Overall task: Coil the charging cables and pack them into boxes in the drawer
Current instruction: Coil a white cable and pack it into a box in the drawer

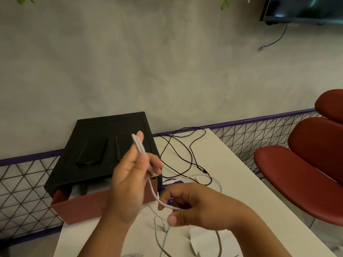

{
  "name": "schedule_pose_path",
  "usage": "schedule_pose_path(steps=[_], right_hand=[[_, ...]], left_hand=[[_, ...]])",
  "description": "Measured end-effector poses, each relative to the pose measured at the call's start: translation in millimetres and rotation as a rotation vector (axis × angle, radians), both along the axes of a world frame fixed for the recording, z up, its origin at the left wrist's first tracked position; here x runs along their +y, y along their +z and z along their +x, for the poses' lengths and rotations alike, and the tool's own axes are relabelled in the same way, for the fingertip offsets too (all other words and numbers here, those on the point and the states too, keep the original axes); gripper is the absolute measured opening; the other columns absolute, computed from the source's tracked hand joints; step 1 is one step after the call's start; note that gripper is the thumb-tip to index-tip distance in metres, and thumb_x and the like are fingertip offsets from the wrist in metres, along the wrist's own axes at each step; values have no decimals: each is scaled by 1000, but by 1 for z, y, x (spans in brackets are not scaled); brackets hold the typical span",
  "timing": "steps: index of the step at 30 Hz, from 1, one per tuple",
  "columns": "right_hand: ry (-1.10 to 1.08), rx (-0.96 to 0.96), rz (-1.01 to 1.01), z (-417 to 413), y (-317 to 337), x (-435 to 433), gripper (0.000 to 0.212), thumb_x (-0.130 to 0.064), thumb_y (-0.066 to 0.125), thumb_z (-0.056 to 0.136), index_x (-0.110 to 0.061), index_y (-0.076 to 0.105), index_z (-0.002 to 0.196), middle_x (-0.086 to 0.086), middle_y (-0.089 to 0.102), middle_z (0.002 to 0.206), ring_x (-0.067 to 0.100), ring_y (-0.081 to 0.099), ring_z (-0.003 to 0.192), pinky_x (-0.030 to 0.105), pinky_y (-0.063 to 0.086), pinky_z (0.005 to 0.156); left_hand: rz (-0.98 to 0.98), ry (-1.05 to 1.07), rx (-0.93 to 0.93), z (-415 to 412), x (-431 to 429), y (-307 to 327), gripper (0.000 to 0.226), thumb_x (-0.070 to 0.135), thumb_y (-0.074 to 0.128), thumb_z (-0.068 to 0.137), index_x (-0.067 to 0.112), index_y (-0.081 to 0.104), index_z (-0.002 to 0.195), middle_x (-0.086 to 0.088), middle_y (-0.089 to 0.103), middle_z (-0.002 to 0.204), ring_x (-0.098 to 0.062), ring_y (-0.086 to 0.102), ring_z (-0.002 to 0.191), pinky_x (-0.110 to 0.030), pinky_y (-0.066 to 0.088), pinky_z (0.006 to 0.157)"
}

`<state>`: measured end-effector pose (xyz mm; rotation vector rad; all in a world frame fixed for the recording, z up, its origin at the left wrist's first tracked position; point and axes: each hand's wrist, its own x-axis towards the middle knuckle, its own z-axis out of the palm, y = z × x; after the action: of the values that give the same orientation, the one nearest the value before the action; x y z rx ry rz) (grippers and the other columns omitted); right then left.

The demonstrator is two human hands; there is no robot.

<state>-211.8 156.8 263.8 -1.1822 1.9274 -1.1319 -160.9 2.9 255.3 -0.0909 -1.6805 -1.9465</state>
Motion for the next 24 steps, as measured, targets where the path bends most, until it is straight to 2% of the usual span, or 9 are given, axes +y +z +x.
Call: schedule_pose_path(steps=[3,6,9,14,16,19,20,21,24], right_hand=[[-38,165,93,-2,2,-1,20,-20,64,87,-19,60,106,-13,46,64,1,39,57,13,33,57],[-151,326,149,-10,9,1,14,-24,60,89,-27,64,102,-15,51,67,-6,48,61,11,35,57],[-310,393,112,-19,18,9,11,-24,61,88,-35,65,86,-12,57,63,-6,50,59,13,38,53],[-538,568,-121,-30,20,18,14,-24,68,82,-32,63,72,-17,55,54,2,52,58,14,39,51],[-590,711,-218,-35,17,15,8,-30,68,80,-24,68,75,-15,59,63,6,56,62,17,44,53],[-651,1001,-344,-41,7,11,34,-44,54,85,-14,69,79,-3,61,70,10,52,58,16,39,50],[-677,1097,-376,-43,3,10,39,-45,49,88,-12,68,79,-1,60,70,11,51,56,15,35,50],[-697,1180,-399,-45,1,9,40,-42,46,91,-11,68,79,1,60,69,13,51,55,15,33,51],[-767,1378,-447,-50,-9,4,27,-31,45,95,-12,60,85,6,60,71,19,51,57,19,32,52]], left_hand=[[-561,169,-31,0,4,-10,23,42,36,96,45,46,117,4,60,68,-6,59,68,-16,50,60],[-1016,241,-62,-2,4,-12,45,49,19,96,30,37,133,12,46,57,-7,56,57,-12,46,55],[-1127,236,-185,4,1,-4,70,56,5,85,27,25,146,14,44,69,-3,52,62,-8,41,53],[-1318,180,-311,5,-7,11,71,69,26,78,31,39,138,12,51,84,-8,49,68,-8,35,50],[-1247,93,-372,6,-8,16,52,60,46,83,32,52,126,14,52,78,-8,53,68,-9,36,50],[-862,-14,-356,7,-10,24,12,31,57,89,30,68,95,5,60,65,5,57,67,-10,42,50],[-716,-42,-315,9,-10,27,13,24,58,89,29,69,86,2,61,62,3,56,60,-11,42,48],[-583,-79,-274,10,-12,29,15,22,60,89,28,70,80,2,60,56,-1,54,52,-12,40,45],[-367,-237,-184,12,-17,33,23,47,62,73,27,73,75,5,47,42,-4,41,41,-18,39,45]])
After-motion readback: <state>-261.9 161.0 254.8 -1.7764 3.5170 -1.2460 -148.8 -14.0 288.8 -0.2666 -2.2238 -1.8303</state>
